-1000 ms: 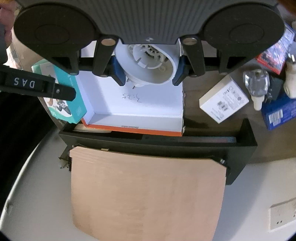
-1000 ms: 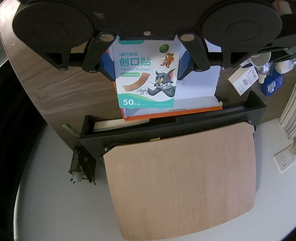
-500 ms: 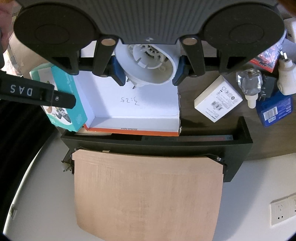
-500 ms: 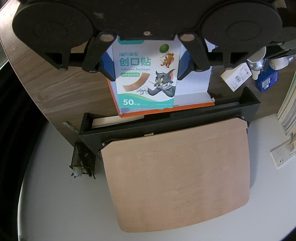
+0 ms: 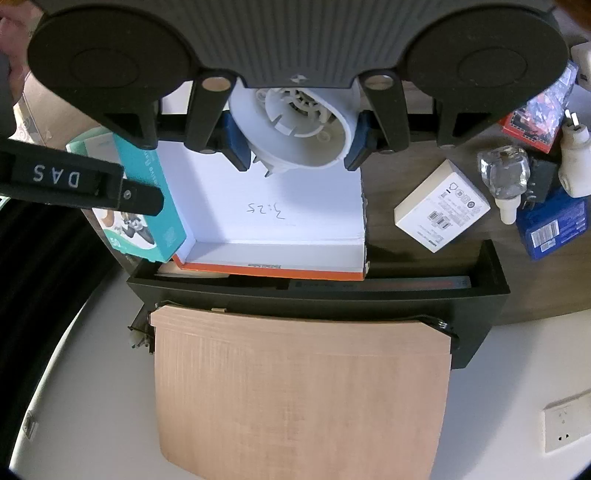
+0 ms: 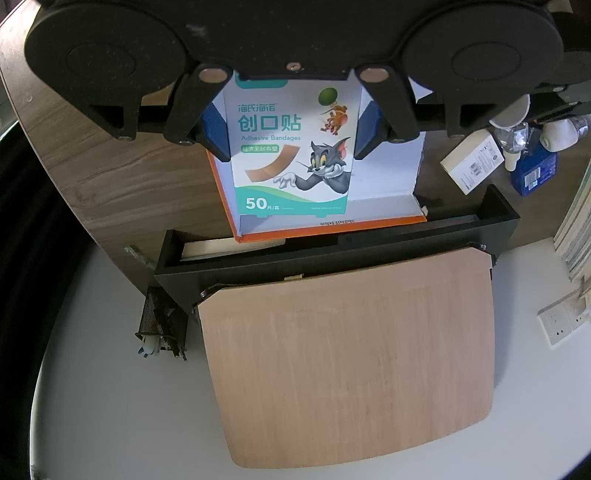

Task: Organize rigid objects
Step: 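Carry the cup device and teal box with both tools over the white box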

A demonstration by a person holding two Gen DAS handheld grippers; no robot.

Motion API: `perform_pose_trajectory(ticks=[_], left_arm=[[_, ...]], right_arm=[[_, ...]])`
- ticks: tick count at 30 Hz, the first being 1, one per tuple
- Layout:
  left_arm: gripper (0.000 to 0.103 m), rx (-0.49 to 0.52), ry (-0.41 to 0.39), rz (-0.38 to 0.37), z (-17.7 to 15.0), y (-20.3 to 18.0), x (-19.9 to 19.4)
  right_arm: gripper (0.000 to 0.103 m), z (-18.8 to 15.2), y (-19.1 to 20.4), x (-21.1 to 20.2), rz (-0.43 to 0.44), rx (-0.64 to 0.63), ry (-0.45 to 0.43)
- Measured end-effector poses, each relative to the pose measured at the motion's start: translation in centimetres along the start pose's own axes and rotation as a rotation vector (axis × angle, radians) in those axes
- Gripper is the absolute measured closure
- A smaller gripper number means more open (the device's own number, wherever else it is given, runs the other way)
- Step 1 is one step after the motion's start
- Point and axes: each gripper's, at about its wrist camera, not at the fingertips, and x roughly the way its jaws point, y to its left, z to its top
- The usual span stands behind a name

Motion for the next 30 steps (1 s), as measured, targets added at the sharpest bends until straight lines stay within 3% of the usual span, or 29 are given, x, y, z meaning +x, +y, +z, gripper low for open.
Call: perform_pose_trajectory(ticks=[30], left_arm=[[0.047,0.014,0.055,-0.026,1.8,0.6,4.3]], right_arm=[[0.019,1.6,-0.7,6.1,-0.012,-0.02,0.072]])
